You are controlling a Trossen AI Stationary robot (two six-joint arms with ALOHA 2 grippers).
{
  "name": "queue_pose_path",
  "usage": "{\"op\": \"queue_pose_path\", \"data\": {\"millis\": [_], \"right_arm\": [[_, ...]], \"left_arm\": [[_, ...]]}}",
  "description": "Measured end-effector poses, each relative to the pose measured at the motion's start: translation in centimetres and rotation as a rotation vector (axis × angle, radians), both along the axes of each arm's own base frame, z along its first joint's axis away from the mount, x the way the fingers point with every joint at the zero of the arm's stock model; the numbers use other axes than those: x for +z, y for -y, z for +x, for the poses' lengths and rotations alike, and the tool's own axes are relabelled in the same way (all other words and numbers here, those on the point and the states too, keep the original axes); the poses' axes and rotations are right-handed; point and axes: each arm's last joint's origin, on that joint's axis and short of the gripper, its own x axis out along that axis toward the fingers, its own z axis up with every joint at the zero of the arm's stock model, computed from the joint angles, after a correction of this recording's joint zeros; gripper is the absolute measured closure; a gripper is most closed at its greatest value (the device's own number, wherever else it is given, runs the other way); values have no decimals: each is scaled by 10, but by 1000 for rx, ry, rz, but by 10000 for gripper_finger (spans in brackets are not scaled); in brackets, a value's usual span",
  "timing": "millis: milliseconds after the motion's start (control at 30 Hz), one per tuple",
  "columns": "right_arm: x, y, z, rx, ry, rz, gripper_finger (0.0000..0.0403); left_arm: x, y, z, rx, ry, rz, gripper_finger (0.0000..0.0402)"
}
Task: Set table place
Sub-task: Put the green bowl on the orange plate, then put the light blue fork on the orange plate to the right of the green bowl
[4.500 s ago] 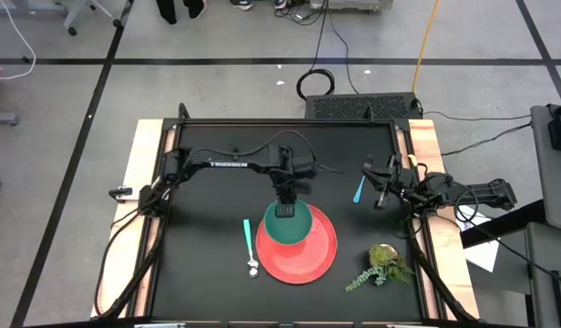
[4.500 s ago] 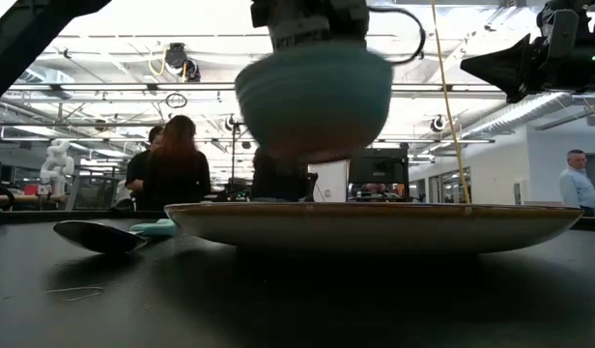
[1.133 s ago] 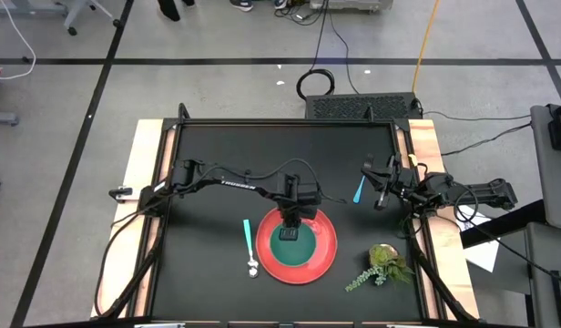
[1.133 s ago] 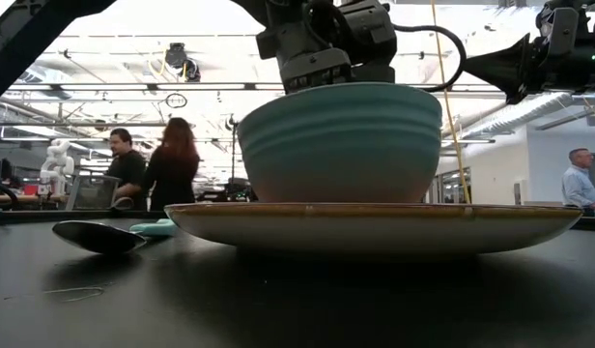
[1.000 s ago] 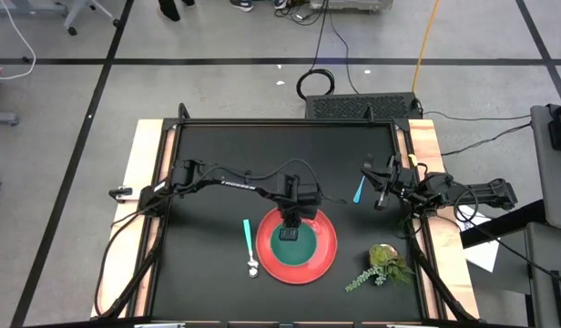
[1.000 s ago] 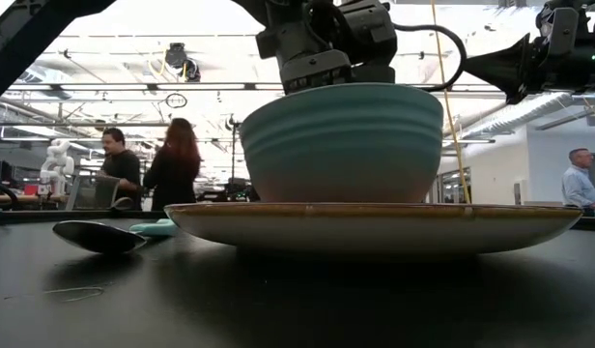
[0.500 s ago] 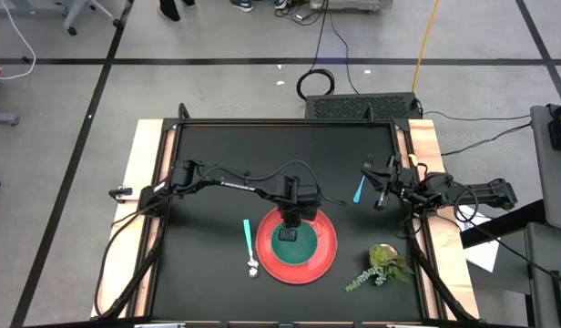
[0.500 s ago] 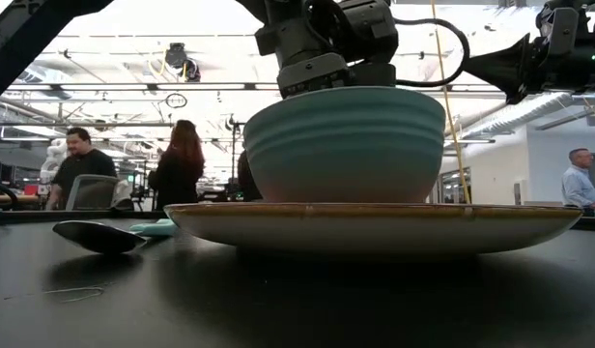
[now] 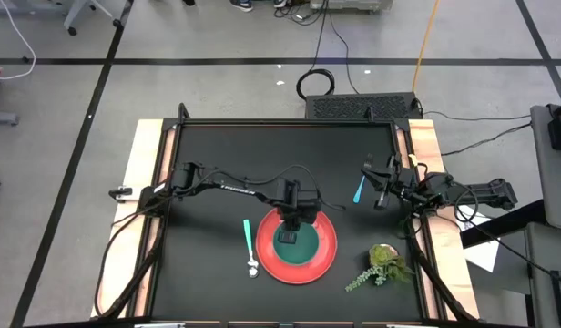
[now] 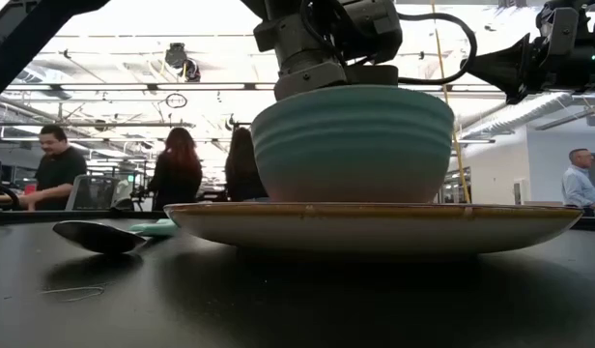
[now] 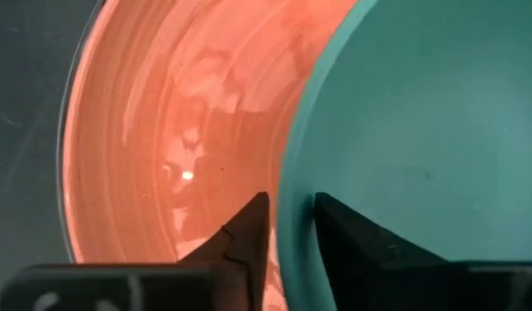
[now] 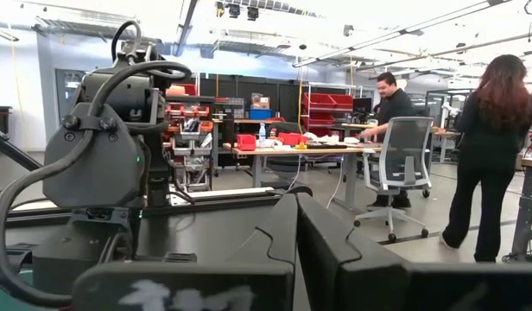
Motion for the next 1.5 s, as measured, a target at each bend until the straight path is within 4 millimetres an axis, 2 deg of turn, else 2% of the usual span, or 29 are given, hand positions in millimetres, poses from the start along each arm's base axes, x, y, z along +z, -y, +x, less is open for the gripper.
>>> {"op": "queue_pose_path", "data": {"millis": [133,300,600,1133,1333,1500], "right_arm": [[0,0,0,0,0,0,403],[0,0,0,0,0,0,403],[0,0,0,0,0,0,403],[0,0,0,0,0,0,403],[0,0,0,0,0,0,403],[0,0,0,0,0,0,403]], "left_arm": [[0,1,0,5,0,5,271],[6,4,2,7,17,24,255],[28,19,8,-21,71,39,254],[27,18,7,-9,60,58,254],[41,18,10,-7,86,59,254],[60,18,10,-16,101,63,254]]}}
